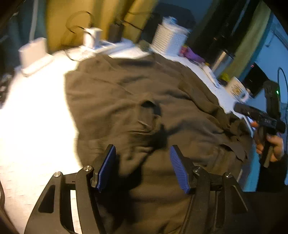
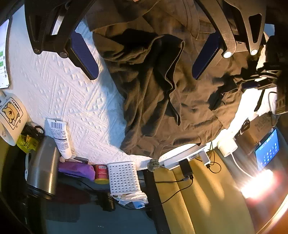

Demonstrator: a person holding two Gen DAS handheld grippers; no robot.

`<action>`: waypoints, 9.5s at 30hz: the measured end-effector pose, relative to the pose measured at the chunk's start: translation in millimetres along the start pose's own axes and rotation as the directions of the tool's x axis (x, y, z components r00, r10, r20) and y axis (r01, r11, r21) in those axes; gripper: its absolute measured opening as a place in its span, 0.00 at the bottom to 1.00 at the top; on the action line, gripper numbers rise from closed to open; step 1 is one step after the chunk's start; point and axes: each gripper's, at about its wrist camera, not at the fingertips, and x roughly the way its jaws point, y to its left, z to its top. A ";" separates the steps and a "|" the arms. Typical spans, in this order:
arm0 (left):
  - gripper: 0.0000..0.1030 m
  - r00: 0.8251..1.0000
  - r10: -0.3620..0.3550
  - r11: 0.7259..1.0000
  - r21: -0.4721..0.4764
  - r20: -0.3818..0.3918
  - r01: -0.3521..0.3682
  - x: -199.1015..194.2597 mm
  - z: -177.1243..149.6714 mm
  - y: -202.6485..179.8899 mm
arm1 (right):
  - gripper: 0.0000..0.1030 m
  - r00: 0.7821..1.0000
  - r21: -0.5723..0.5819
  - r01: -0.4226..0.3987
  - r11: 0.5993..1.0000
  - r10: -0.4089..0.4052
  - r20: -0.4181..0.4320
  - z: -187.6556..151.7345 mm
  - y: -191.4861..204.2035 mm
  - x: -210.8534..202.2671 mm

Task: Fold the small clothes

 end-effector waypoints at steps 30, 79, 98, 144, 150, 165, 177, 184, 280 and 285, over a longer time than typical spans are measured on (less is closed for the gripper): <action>0.63 0.999 0.005 1.000 0.030 -0.054 -0.004 32.7 38.9 -19.3 | 1.00 0.999 0.038 0.035 0.999 -0.034 -0.010 -14.0 -18.8 -1.1; 0.67 0.985 0.086 0.996 -0.008 0.150 -0.086 -5.3 37.9 -8.9 | 1.00 0.971 -0.177 0.235 0.956 -0.224 0.078 57.3 12.5 3.7; 0.66 0.992 0.086 0.993 -0.089 0.096 -0.078 -56.8 -91.0 -13.2 | 0.59 0.980 -0.153 0.192 0.969 -0.197 -0.013 -41.8 -23.2 -49.8; 0.45 0.998 0.053 0.974 0.219 0.021 -0.056 -9.3 -104.8 -90.2 | 0.11 0.953 0.043 0.277 0.960 -0.280 0.118 -101.5 -95.7 -90.9; 0.06 0.999 0.044 0.970 0.238 0.009 -0.044 -23.8 -109.9 -93.6 | 0.11 0.947 0.012 0.243 0.970 -0.239 0.214 -92.7 -80.5 -119.6; 0.04 0.950 0.129 0.964 0.187 0.286 -0.187 -137.6 -89.3 -75.4 | 0.11 0.940 -0.063 0.175 0.983 -0.147 0.306 -66.7 -30.6 -138.5; 0.04 0.913 0.162 0.971 0.105 0.374 -0.216 -152.7 -73.1 -53.0 | 0.11 0.927 -0.096 0.148 0.984 -0.104 0.360 -54.5 -4.6 -152.3; 0.04 0.881 0.174 0.963 0.110 0.440 -0.246 -159.8 -51.9 -49.3 | 0.11 0.909 -0.085 0.142 0.986 -0.096 0.406 -30.4 -1.0 -156.9; 0.04 0.945 0.277 0.918 -0.337 0.172 -0.207 27.9 92.1 149.8 | 0.06 0.995 -0.179 0.077 0.981 -0.088 -0.056 160.9 -81.4 186.1; 0.04 0.905 0.366 0.913 -0.272 0.219 -0.303 15.6 118.5 152.4 | 0.06 0.986 -0.187 0.165 0.969 -0.157 0.058 175.6 -77.5 167.9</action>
